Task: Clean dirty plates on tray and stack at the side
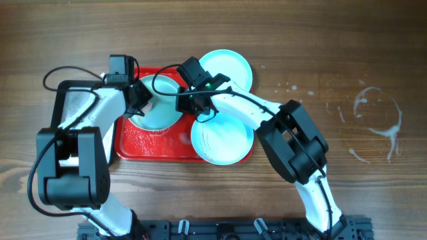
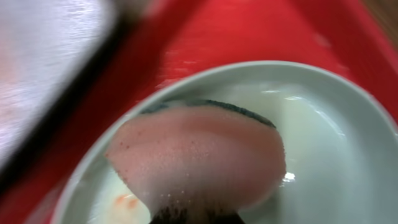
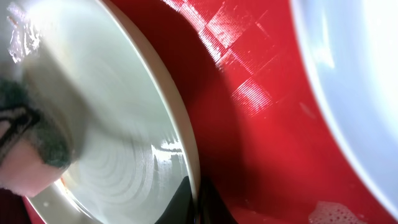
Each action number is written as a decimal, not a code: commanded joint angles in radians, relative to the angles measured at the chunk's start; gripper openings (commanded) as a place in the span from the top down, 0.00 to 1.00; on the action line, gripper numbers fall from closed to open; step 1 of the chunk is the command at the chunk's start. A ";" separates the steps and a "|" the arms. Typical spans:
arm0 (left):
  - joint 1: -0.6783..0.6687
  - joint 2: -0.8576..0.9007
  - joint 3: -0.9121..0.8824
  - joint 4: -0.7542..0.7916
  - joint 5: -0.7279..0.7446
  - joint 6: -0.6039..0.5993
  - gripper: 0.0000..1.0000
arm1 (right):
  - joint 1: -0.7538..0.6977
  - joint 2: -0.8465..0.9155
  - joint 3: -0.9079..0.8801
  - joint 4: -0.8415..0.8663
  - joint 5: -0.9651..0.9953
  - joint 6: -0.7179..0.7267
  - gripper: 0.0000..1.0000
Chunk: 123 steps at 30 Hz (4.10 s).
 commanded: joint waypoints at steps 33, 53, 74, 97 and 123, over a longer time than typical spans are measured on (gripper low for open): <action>-0.129 0.003 0.124 -0.071 -0.584 0.241 0.96 | -0.008 0.047 -0.017 -0.005 0.008 -0.056 0.96; -0.183 0.008 -0.064 -0.137 -0.432 0.245 0.96 | -0.008 0.047 -0.017 -0.002 -0.010 -0.074 0.96; 0.103 0.005 -0.100 -0.453 0.092 0.241 0.96 | -0.008 0.047 -0.017 -0.002 -0.036 -0.082 0.96; -0.066 0.005 -0.240 -0.036 0.006 -0.018 0.96 | 0.048 0.048 -0.017 -0.029 0.006 -0.051 0.96; 0.047 0.005 -0.129 -0.102 -0.251 0.069 0.96 | 0.045 0.048 -0.017 -0.032 -0.002 -0.056 0.96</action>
